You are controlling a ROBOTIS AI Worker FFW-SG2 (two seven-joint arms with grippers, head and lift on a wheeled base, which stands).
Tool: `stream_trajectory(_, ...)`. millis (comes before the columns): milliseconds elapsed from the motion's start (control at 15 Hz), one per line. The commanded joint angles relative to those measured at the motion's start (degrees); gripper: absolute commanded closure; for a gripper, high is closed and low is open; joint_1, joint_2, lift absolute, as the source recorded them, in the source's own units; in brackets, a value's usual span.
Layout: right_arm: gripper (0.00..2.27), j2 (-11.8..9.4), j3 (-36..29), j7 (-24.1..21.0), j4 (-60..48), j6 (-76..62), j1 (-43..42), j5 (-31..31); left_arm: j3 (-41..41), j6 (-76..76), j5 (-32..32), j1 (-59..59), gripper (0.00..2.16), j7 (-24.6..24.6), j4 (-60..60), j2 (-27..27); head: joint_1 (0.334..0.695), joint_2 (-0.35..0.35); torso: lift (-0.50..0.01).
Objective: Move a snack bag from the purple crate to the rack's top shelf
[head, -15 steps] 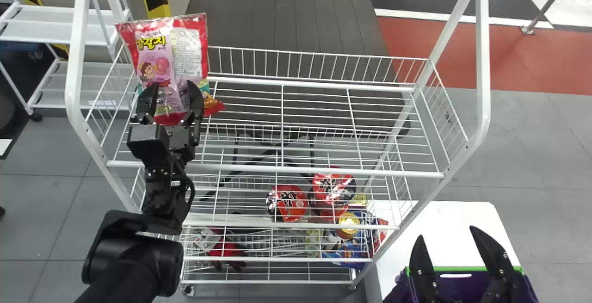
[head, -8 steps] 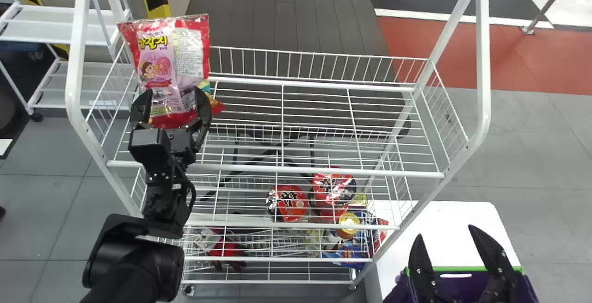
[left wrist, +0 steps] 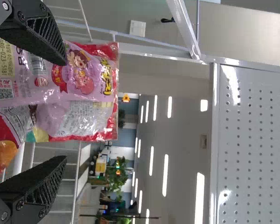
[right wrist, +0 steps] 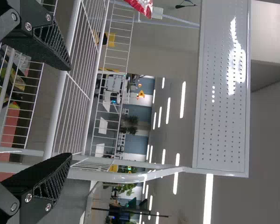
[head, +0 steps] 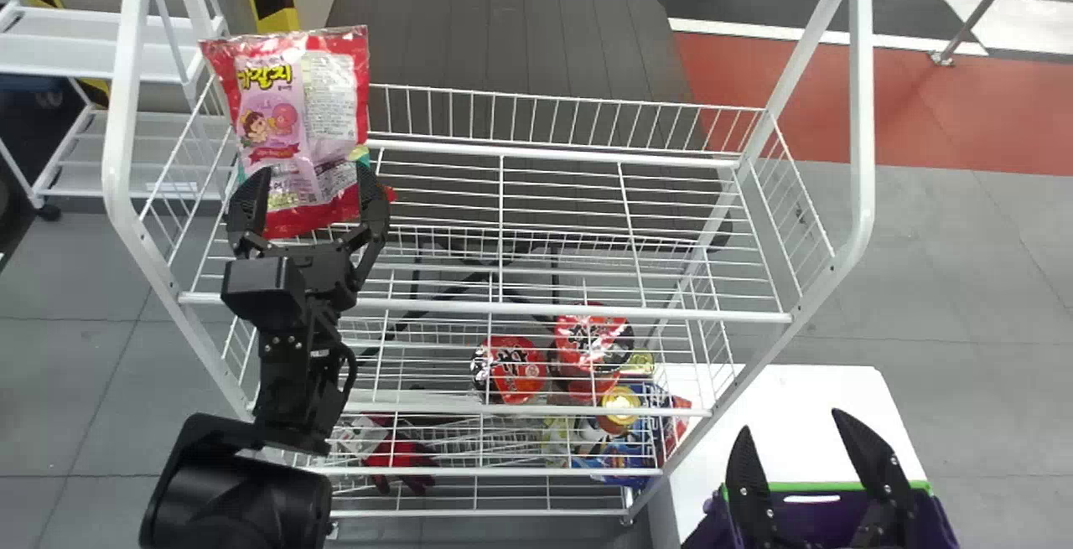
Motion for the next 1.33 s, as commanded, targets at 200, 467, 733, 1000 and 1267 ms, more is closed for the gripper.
stream_trajectory(200,0.18,0.0,0.0,0.0,0.7,0.2,-0.6,0.2,0.8,15.5,-1.9,7.0,0.11,-0.9,-15.1,-0.1,0.695,-0.159,0.000)
stream_trajectory(467,0.18,0.0,0.1,-0.1,2.0,0.4,-1.5,0.7,3.2,24.5,-2.0,12.8,0.33,-0.9,-26.7,0.3,0.695,-0.164,0.000)
stream_trajectory(733,0.18,0.1,0.4,-0.2,2.5,0.4,-2.0,1.1,4.1,34.0,-1.9,12.9,0.43,-1.6,-30.6,0.5,0.695,-0.145,0.000)
stream_trajectory(1000,0.18,-0.1,0.2,-0.2,3.1,0.4,-2.1,0.9,5.5,40.7,-1.9,10.8,0.43,-4.8,-30.6,0.5,0.695,-0.134,0.000)
stream_trajectory(1267,0.18,-0.2,0.2,-0.2,4.0,0.2,-2.8,1.0,7.2,46.1,-1.8,10.1,0.50,-6.3,-32.5,0.5,0.695,-0.132,0.000)
